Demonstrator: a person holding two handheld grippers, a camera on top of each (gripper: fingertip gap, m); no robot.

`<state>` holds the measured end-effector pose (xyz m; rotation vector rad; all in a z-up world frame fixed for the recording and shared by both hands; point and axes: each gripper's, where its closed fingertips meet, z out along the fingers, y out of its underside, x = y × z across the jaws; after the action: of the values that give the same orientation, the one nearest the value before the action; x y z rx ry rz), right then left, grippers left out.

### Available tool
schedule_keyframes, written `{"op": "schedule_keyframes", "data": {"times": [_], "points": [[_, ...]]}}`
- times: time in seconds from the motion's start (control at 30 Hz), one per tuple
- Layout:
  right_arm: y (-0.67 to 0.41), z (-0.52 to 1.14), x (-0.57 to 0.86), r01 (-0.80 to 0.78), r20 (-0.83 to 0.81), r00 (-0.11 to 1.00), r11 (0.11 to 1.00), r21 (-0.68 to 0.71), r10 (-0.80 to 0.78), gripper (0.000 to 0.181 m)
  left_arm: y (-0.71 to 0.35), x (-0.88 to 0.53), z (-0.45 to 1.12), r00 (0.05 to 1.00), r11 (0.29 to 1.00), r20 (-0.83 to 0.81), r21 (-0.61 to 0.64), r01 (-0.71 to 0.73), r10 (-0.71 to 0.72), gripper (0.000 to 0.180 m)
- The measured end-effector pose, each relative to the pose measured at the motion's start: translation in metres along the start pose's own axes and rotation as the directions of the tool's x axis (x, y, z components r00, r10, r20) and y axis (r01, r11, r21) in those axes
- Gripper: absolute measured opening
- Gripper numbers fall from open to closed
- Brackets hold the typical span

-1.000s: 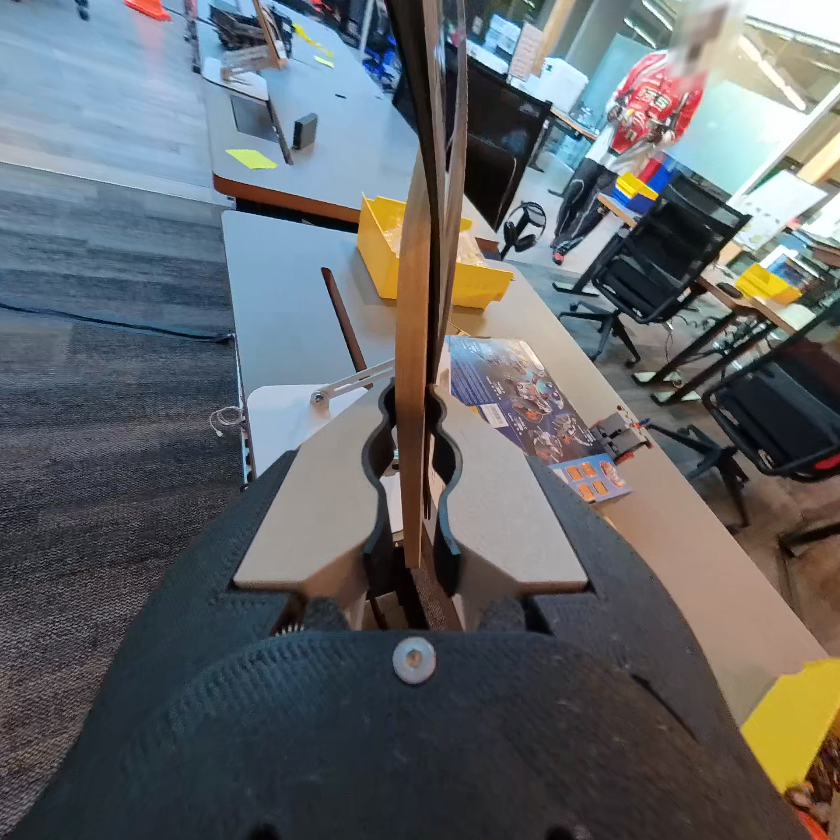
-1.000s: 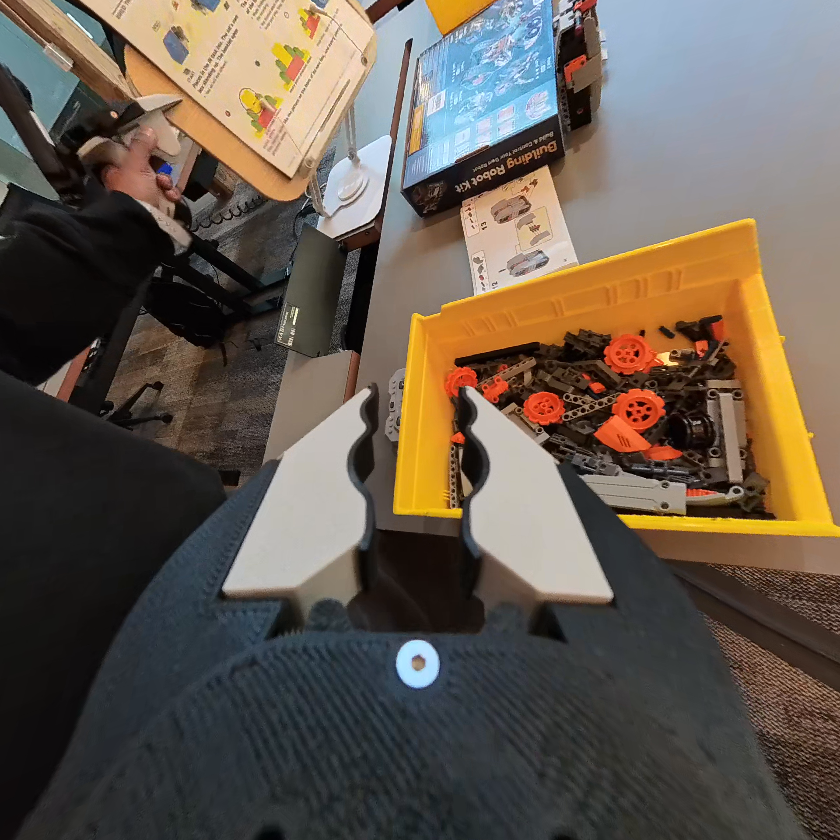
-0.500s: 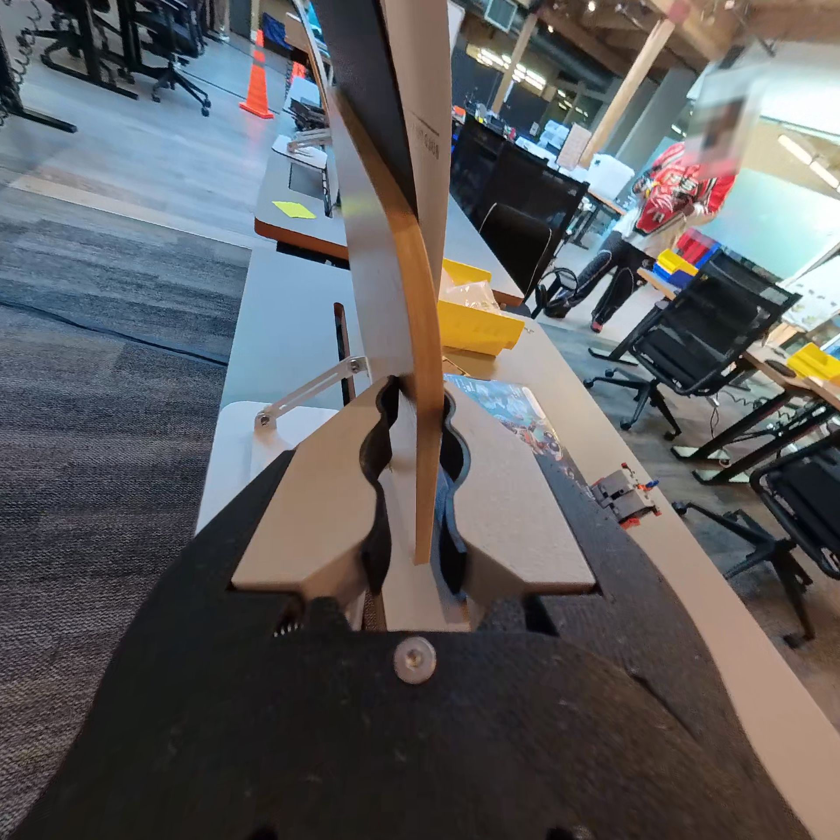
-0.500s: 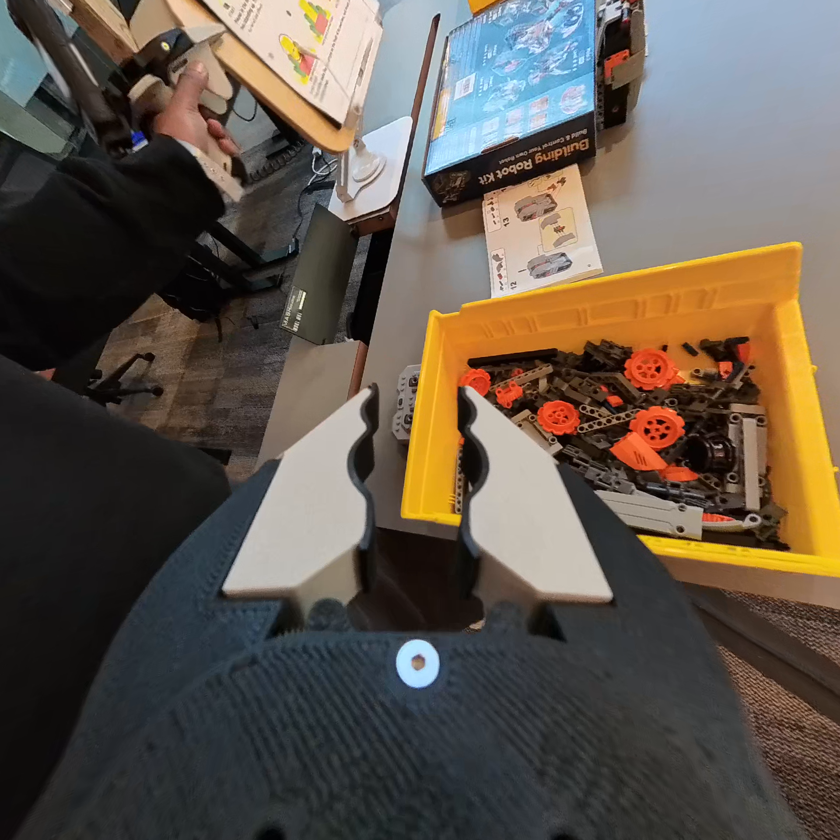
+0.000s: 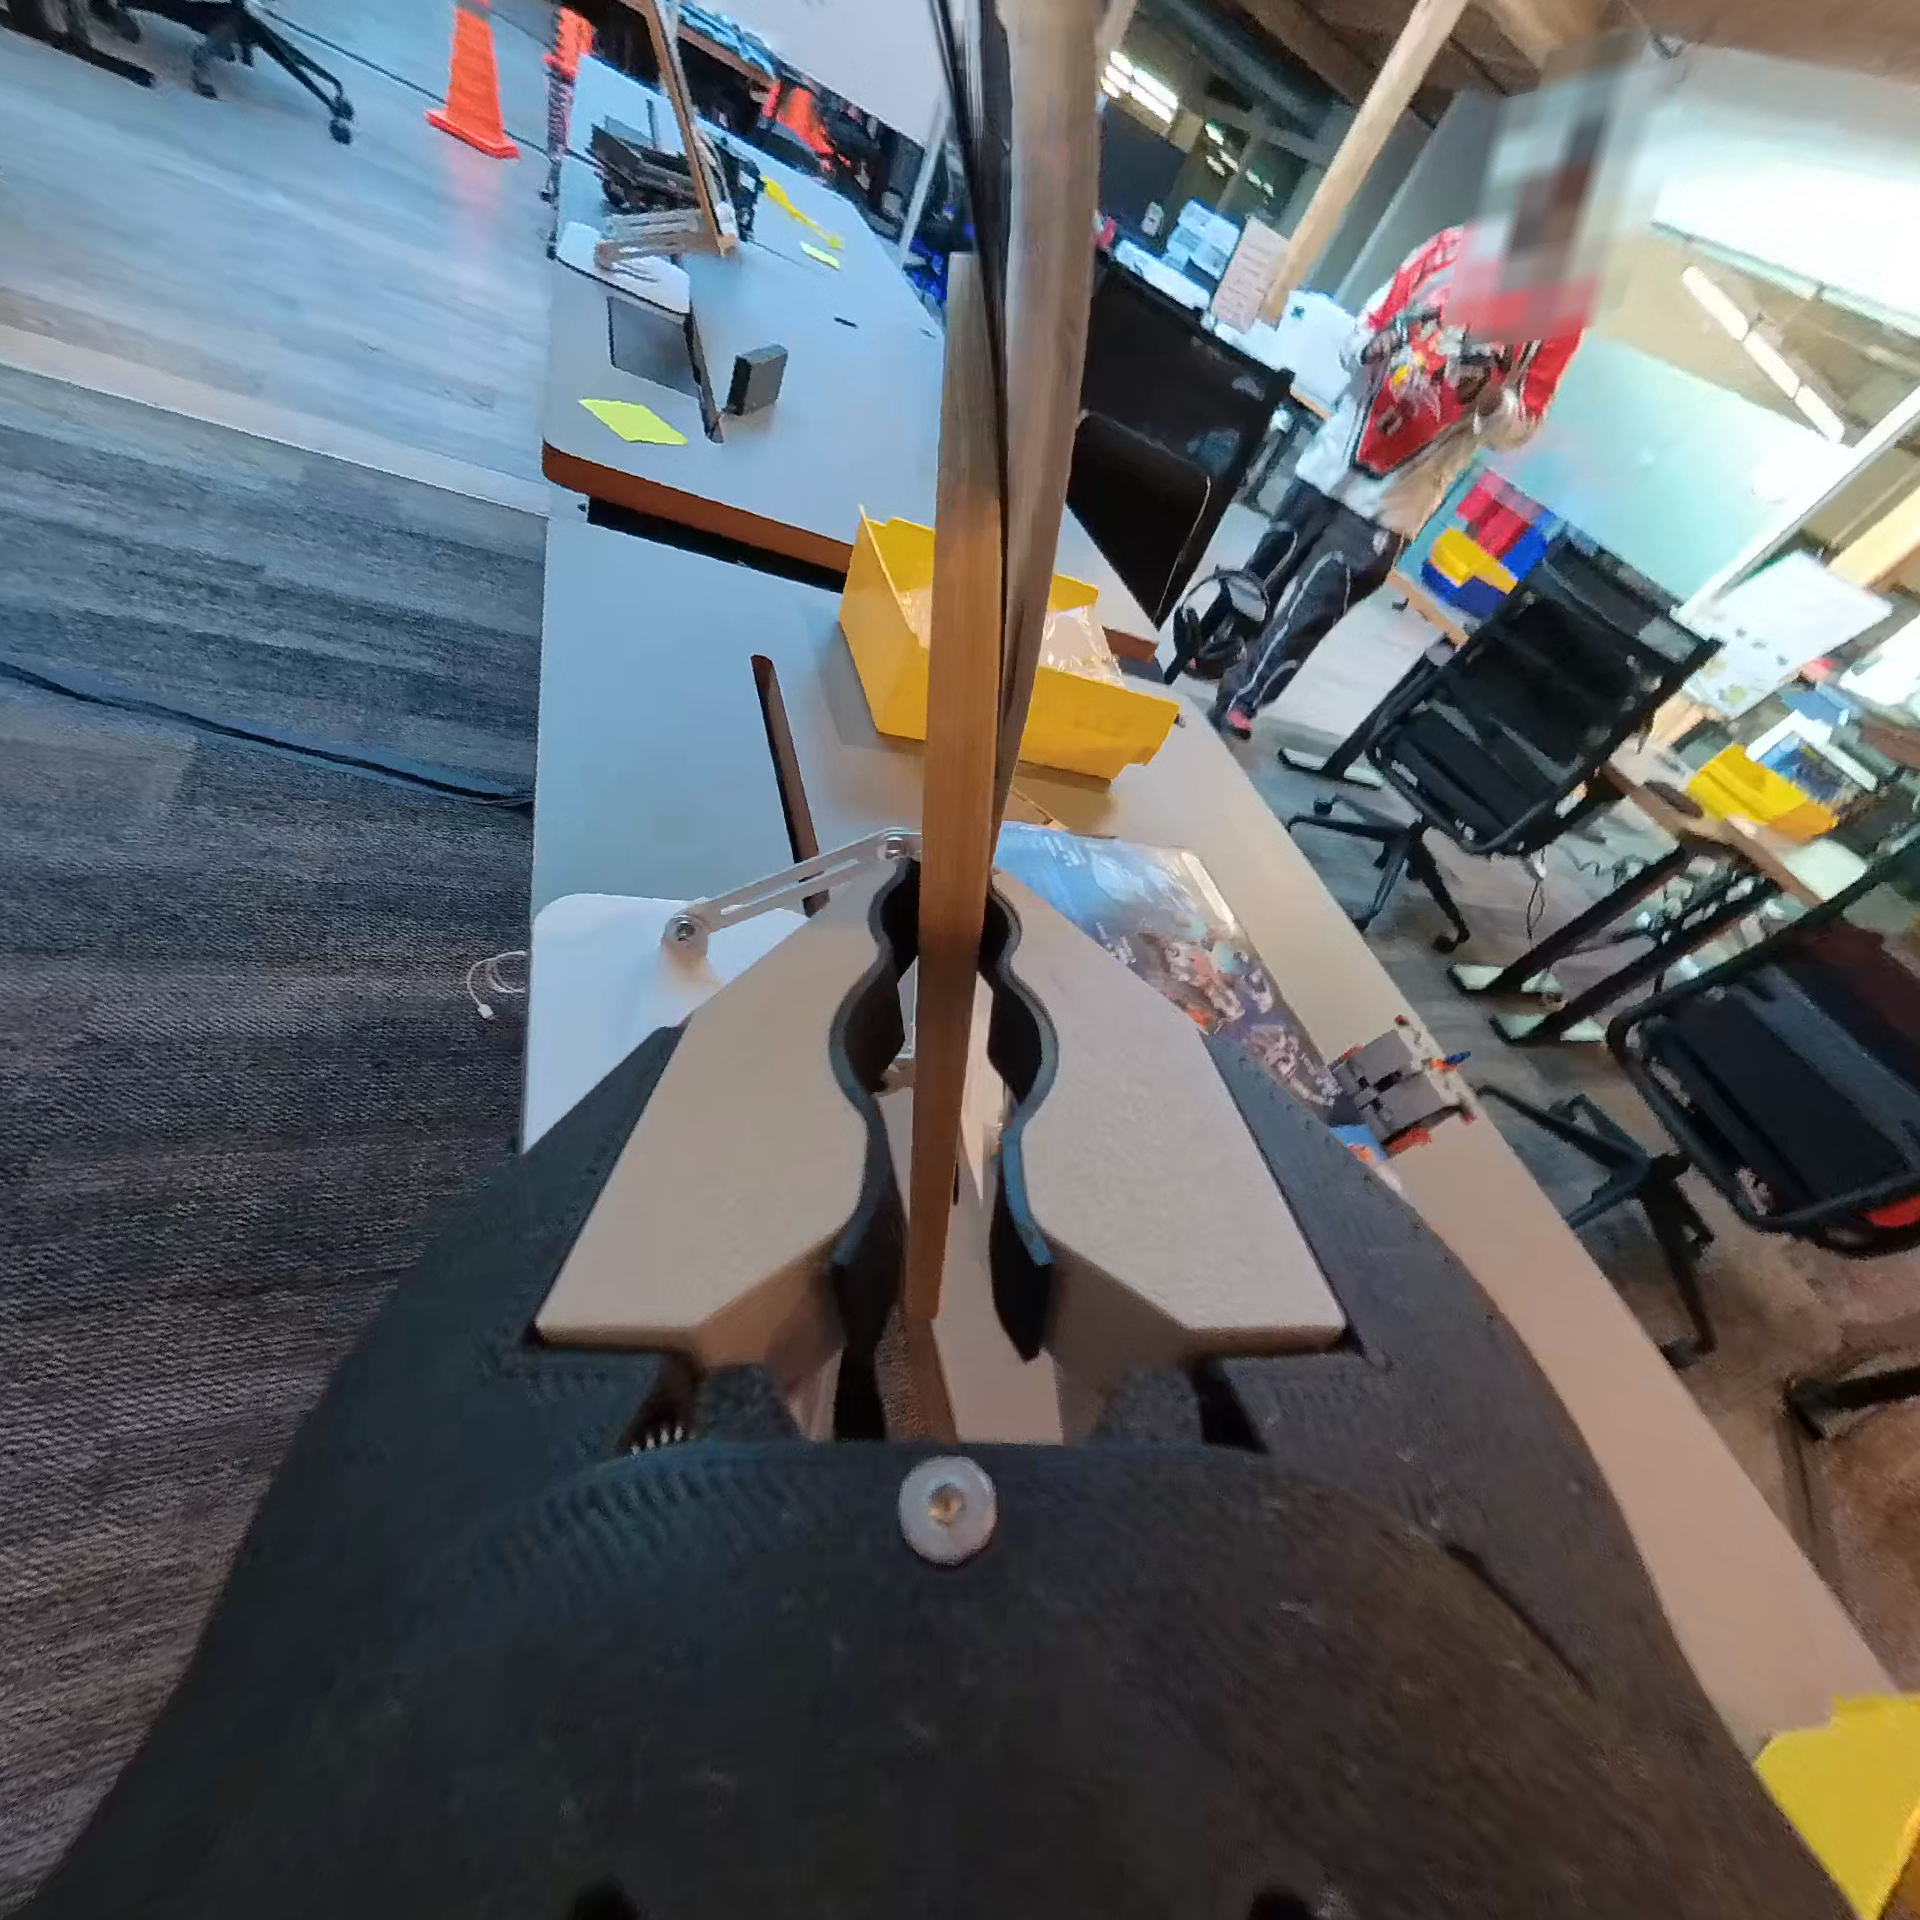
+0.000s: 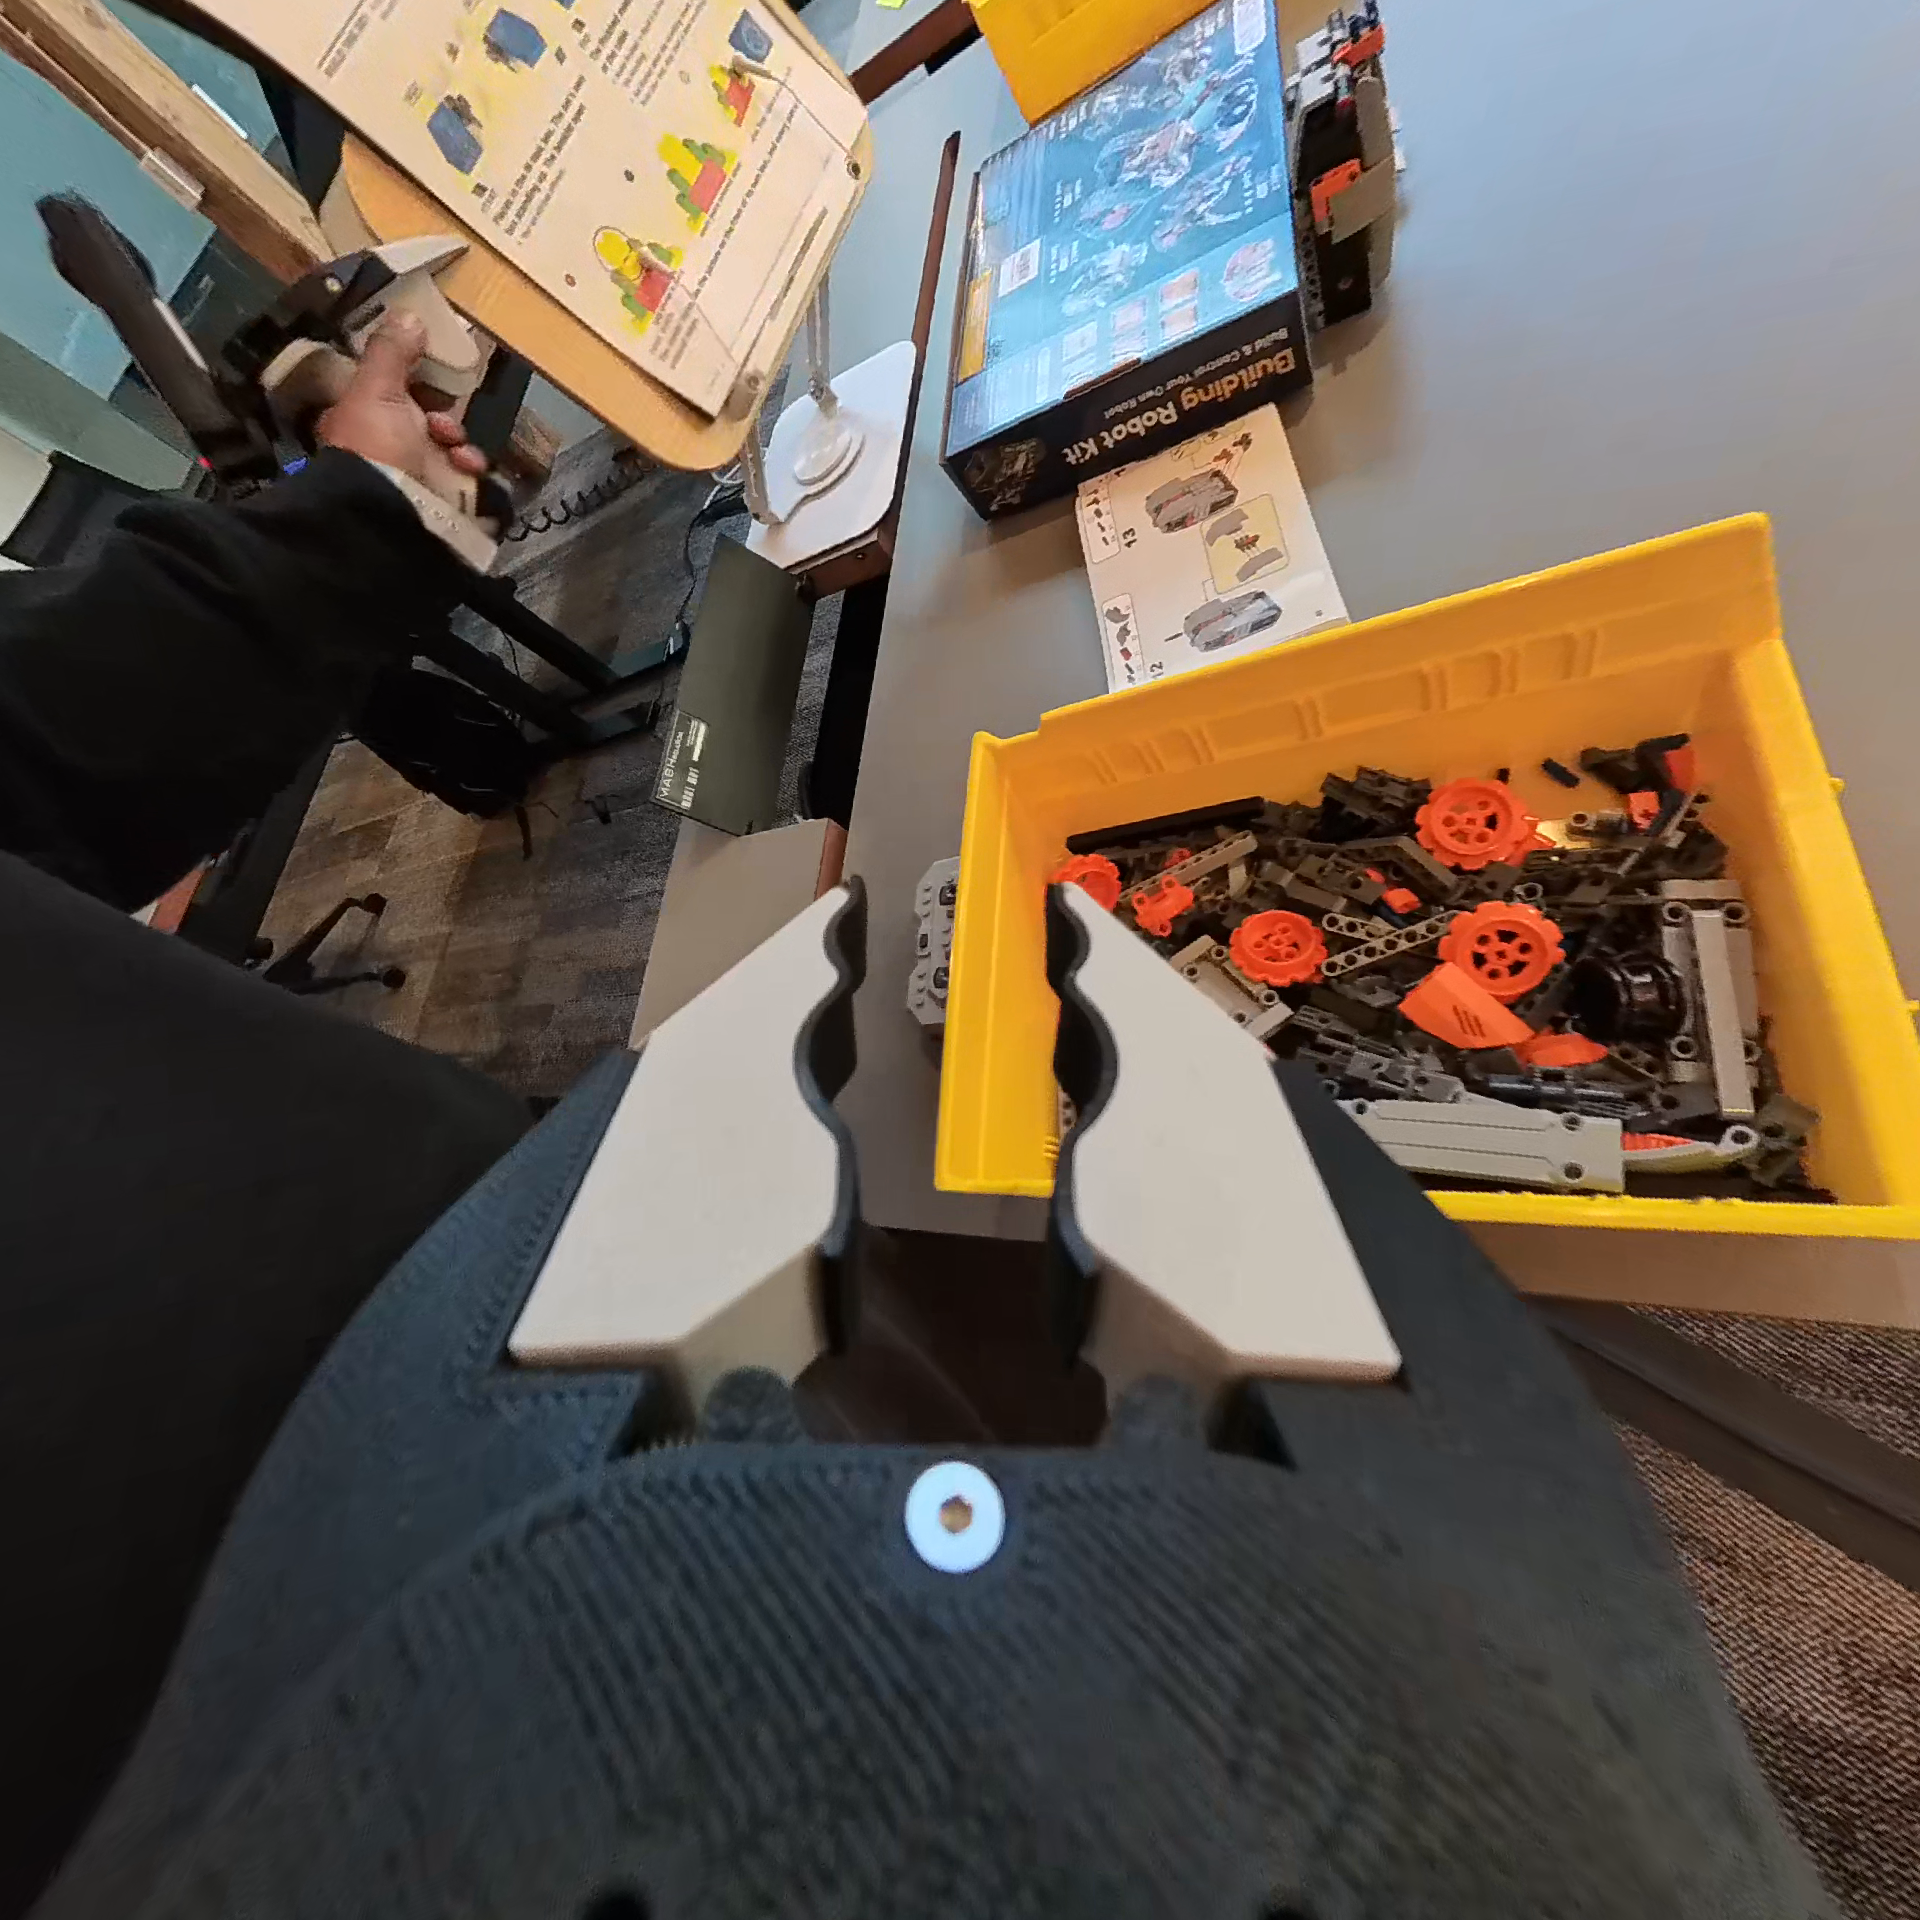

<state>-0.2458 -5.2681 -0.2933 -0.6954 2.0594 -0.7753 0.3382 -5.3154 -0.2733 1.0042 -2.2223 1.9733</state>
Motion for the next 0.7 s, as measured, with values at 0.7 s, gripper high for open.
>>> {"op": "schedule_keyframes", "data": {"times": [0.7], "points": [[0.011,-0.015,-0.012,-0.009,-0.048,0.999,0.999,0.039,0.011,0.034,0.007,0.013,0.003,0.999,1.000,0.043,-0.005,0.007,-0.007,0.010]]}}
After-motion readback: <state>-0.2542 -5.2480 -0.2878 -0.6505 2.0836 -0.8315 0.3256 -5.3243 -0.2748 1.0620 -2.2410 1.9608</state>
